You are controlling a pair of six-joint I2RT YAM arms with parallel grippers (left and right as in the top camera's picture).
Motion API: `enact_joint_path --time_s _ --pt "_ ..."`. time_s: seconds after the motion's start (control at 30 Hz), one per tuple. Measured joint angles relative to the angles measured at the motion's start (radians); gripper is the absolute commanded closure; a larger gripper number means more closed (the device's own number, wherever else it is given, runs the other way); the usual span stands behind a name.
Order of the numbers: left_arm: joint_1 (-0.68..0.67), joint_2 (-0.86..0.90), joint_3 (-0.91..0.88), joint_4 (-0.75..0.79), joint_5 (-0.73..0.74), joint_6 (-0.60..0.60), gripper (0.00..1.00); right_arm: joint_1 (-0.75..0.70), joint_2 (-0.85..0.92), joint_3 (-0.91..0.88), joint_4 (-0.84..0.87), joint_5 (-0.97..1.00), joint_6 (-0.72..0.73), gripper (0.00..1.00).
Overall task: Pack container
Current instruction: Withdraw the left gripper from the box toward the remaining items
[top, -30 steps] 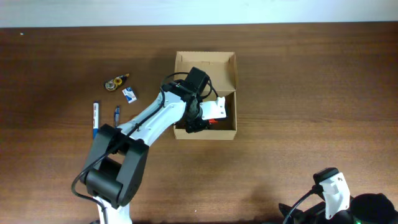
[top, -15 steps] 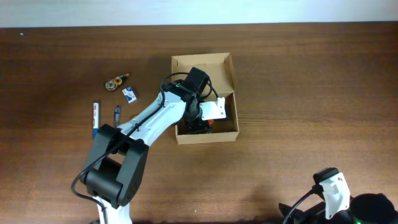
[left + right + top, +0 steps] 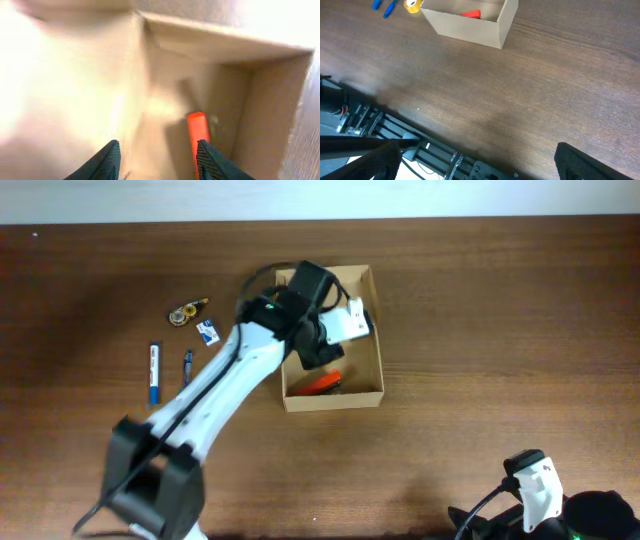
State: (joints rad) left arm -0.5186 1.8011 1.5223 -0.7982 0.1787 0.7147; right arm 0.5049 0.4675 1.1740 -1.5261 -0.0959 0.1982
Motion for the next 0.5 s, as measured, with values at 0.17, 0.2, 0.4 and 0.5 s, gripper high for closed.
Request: enact_joint_path --time_s 0.17,0.2,0.4,0.5 --pt "0.062 -0.119 0.005 -0.026 -0.025 -0.114 0.52 0.000 0.000 0.000 0.000 0.000 0.000 0.01" --pt "0.088 -0.142 0.006 -0.041 -0.029 -0.138 0.52 0.000 0.000 0.000 0.000 0.000 0.000 0.01" --pt "0.254 -0.210 0.006 -0.148 -0.040 -0.239 0.52 0.000 0.000 0.000 0.000 0.000 0.000 0.01" --pt "0.327 -0.210 0.006 -0.178 -0.046 -0.286 0.52 0.000 0.000 0.000 0.000 0.000 0.000 0.01"
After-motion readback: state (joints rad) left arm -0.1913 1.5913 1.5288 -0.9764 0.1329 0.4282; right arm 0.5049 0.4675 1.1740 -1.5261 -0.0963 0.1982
